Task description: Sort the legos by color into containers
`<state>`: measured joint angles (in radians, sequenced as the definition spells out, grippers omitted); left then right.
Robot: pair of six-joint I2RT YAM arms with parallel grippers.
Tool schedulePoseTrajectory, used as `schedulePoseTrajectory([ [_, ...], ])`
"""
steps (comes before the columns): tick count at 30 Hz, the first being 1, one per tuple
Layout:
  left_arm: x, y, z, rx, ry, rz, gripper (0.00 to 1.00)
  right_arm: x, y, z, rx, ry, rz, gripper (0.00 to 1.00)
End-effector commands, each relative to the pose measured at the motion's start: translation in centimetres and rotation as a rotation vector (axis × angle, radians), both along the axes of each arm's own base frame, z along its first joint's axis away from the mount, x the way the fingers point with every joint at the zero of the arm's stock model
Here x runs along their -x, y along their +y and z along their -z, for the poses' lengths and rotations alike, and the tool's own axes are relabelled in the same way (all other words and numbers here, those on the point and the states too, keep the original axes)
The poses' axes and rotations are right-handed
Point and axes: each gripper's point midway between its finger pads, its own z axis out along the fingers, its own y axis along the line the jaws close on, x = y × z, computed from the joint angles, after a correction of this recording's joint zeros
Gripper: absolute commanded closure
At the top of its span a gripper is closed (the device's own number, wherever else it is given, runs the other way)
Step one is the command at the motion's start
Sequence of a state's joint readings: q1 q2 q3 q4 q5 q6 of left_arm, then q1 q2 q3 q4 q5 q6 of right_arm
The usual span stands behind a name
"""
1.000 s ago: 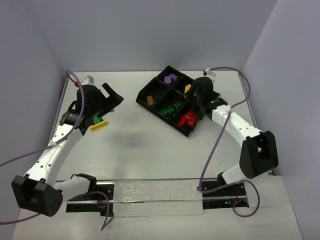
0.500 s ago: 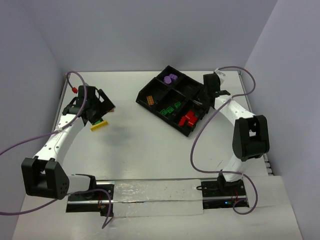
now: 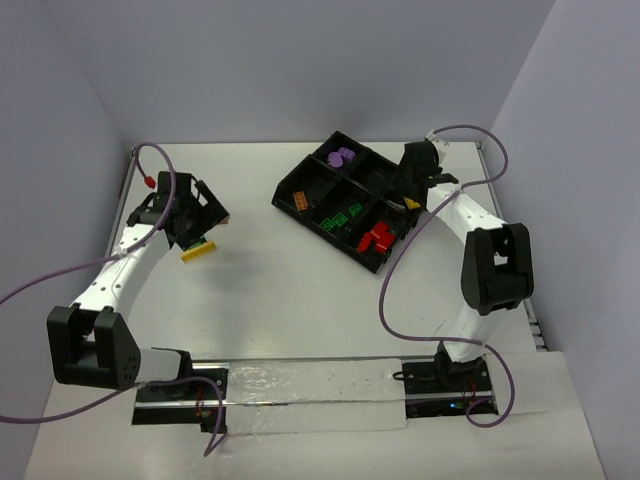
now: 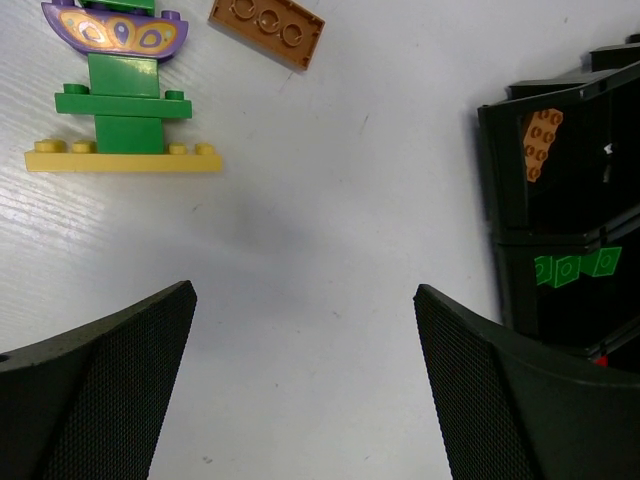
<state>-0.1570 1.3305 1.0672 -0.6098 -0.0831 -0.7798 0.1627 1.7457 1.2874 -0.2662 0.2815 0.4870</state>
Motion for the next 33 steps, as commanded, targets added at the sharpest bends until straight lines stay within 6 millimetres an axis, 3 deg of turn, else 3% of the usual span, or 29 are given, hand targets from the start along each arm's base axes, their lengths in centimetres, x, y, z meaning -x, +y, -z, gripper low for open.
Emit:
schedulePoseTrajectory([
  [1,-0.9,0.7,-0.3,-0.03,-0.011,-0.013,0.02,-0.7,-0.7,-4.5,0.018,-0.095,0.007,0.36],
  [8,-3.1,2.4,2.5,-0.097,0.054,-0.108,0.04,1.6,2.3,-7.6,-0.062,-0.191,-0.078,0.29],
  [12,-3.9,2.9,4.0,-0.132,0.09,-0.137,0.06,2.9,4.0,-7.8,-0.059,-0.192,-0.125,0.28],
  [16,-3.9,4.9,5.3,-0.157,0.122,-0.258,0.02,4.1,5.3,-8.7,-0.064,-0.214,-0.159,0.27],
  [25,-6.1,5.9,5.4,-0.099,0.09,-0.398,0.08,5.1,6.3,-10.4,-0.068,-0.247,-0.192,0.27],
  [33,-9.1,4.7,5.2,-0.254,0.106,-0.244,0.1,5.5,6.3,-10.2,-0.066,-0.24,-0.189,0.27],
])
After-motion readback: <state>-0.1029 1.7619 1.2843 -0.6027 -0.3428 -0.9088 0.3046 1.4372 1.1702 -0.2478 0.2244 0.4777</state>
